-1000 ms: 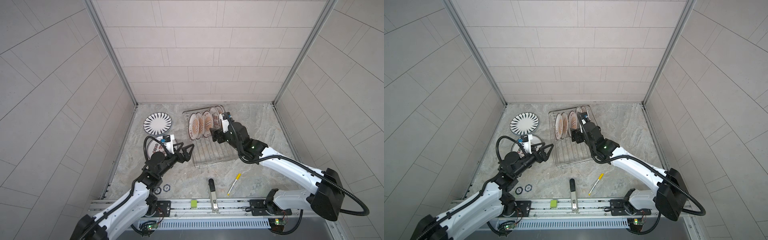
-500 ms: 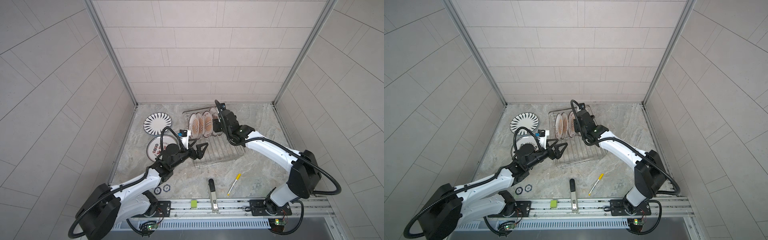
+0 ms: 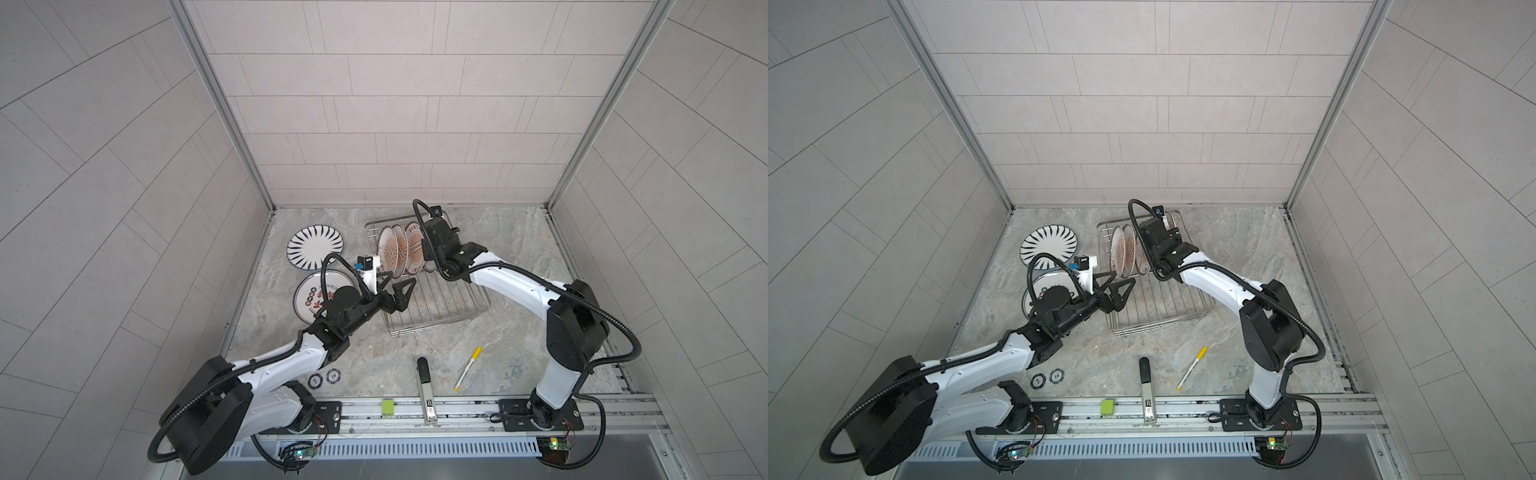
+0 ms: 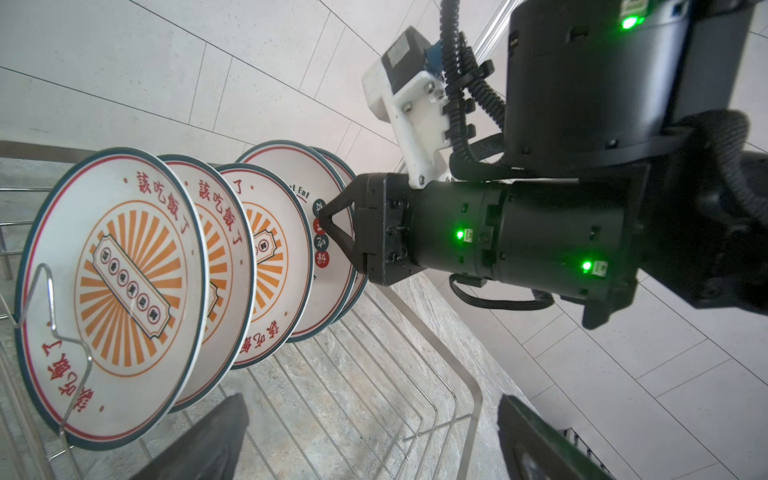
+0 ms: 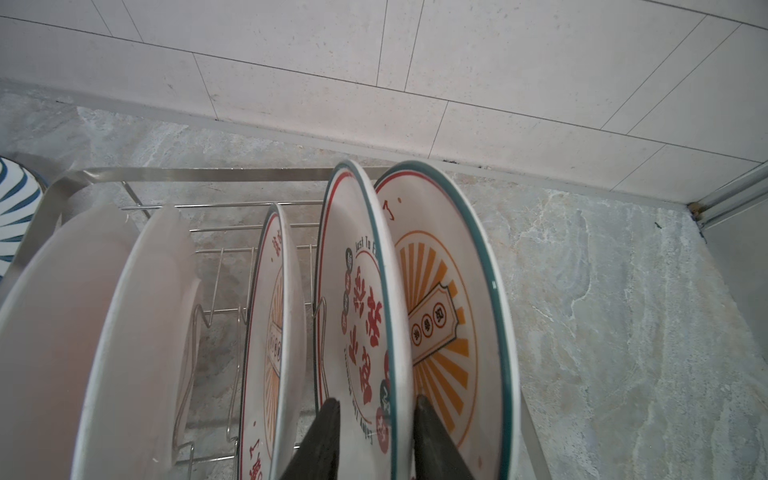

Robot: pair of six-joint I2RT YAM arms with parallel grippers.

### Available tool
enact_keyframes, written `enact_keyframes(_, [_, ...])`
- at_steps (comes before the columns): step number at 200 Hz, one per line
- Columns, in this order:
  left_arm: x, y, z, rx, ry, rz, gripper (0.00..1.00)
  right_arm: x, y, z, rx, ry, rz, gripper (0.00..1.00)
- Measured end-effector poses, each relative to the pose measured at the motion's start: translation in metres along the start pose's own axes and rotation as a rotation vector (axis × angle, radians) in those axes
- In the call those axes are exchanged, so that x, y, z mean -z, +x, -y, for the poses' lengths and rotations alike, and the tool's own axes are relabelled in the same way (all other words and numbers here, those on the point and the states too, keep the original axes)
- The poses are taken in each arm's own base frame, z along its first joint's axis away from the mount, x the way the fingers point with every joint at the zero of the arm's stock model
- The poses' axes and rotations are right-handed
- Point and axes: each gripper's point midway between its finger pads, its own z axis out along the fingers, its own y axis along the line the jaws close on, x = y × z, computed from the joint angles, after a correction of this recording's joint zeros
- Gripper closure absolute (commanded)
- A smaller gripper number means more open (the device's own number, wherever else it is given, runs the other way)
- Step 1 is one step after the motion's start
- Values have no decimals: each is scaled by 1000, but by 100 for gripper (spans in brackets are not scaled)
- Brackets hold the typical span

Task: Unload the plates from the dish rack
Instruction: 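Grasp the rack's red-text plate with the right gripper while the left approaches, then lift the red-text plate out of the rack toward the left gripper with the right gripper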

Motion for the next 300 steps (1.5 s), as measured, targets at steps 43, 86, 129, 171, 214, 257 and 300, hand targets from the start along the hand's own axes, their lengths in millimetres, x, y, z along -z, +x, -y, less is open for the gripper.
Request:
enact_keyframes(43, [0,-3,-2,2,-13,22,1,-8,7,6,10,62,-12,81])
enact_keyframes(86, [4,-1,-13,7,-55,44,1,-4,6,7,13,110,3,89])
enact_keyframes(129, [4,-3,-15,14,-64,57,1,-3,5,7,48,185,11,95])
enact_keyframes(171, [5,-1,-17,22,-69,65,1,3,4,3,90,225,14,97])
enact_keyframes(214, [5,2,-18,22,-62,63,1,16,1,9,85,223,26,99])
enact_keyframes(257, [5,2,-18,25,-59,69,1,57,-21,23,70,239,100,99])
enact_keyframes(300, [8,3,-19,30,-60,74,1,95,-38,31,26,210,179,100])
